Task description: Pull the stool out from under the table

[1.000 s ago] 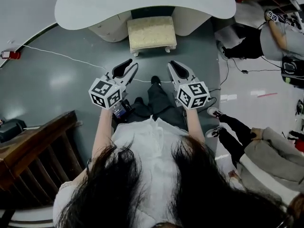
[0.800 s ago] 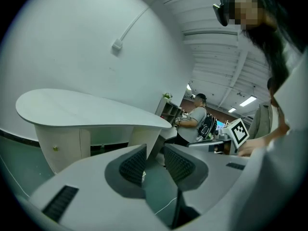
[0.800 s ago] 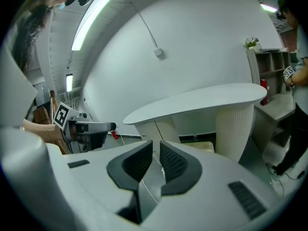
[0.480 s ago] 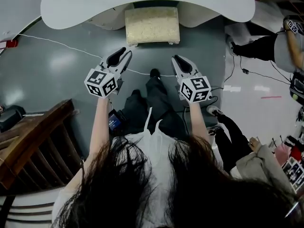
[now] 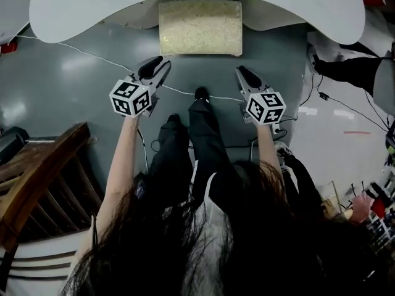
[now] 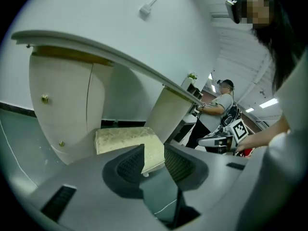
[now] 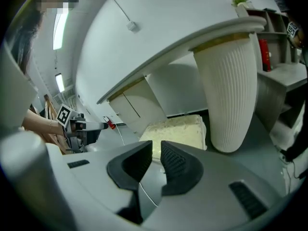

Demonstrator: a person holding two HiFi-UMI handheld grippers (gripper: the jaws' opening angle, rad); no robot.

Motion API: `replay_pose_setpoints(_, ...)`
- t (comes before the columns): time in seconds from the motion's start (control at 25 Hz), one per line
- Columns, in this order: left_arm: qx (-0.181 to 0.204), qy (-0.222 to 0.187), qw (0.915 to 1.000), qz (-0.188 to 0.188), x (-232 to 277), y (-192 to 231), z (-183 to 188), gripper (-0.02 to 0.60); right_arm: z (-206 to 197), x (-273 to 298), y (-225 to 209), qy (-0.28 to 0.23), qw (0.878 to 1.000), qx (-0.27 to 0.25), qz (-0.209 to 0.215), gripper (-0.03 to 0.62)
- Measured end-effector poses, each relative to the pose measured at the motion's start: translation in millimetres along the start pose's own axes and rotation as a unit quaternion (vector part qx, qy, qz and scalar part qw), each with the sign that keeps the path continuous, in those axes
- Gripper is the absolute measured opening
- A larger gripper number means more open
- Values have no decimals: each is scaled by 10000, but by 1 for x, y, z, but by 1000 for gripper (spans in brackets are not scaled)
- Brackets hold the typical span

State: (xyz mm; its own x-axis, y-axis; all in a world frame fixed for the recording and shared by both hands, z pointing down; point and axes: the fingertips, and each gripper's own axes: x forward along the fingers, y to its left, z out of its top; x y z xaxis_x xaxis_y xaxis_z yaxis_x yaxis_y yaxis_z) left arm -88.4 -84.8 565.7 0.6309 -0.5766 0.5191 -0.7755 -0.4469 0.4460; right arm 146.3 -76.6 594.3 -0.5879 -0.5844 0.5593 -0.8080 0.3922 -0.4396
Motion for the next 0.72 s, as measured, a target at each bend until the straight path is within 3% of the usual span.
replay_pose_setpoints(0.28, -215, 578, 9981, 68, 46, 56, -52, 123, -33, 52, -67, 269, 9981, 549, 113, 60)
replay_pose_setpoints(0.48, -485, 906, 9947, 75, 75, 90, -83, 132, -55, 84, -103, 640, 9959, 612, 181, 61)
replay_pose_setpoints(0.68, -1112, 824, 9903, 144, 99, 120, -92, 215, -65, 105, -129, 701, 9932, 917, 180, 71)
replay_pose_setpoints(0.72, -1249, 816, 9886, 186, 103, 126, -95, 234, -66, 108, -132, 670, 9921, 1044, 192, 113)
